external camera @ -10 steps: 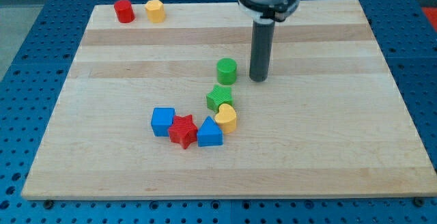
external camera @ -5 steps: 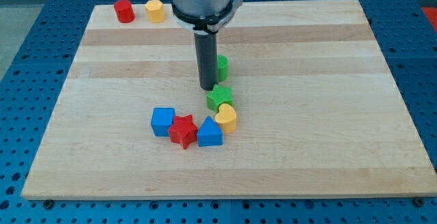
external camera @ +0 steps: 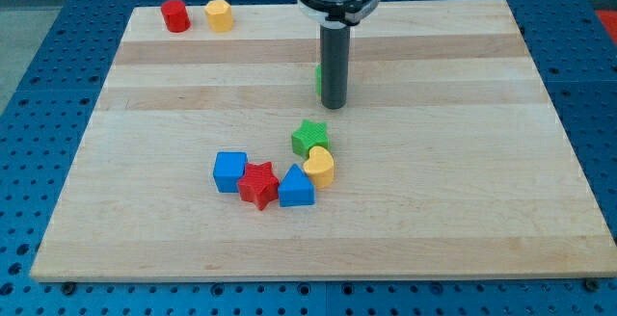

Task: Slide the green circle horizontal to the right of the hexagon

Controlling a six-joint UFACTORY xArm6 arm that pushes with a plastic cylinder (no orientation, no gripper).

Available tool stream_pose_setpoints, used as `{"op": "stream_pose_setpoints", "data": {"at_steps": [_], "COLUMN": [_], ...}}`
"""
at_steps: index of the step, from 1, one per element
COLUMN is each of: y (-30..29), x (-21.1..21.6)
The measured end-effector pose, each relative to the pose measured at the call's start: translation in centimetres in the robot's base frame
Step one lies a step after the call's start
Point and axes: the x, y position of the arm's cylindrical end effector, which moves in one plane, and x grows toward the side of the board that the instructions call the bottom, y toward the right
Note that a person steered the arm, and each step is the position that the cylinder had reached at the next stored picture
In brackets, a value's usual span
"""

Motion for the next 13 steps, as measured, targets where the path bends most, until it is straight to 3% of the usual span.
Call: {"op": "stream_pose_setpoints", "data": {"at_steps": [6, 13], "y": [0.4, -5.9], "x": [-8.7, -10.7]}}
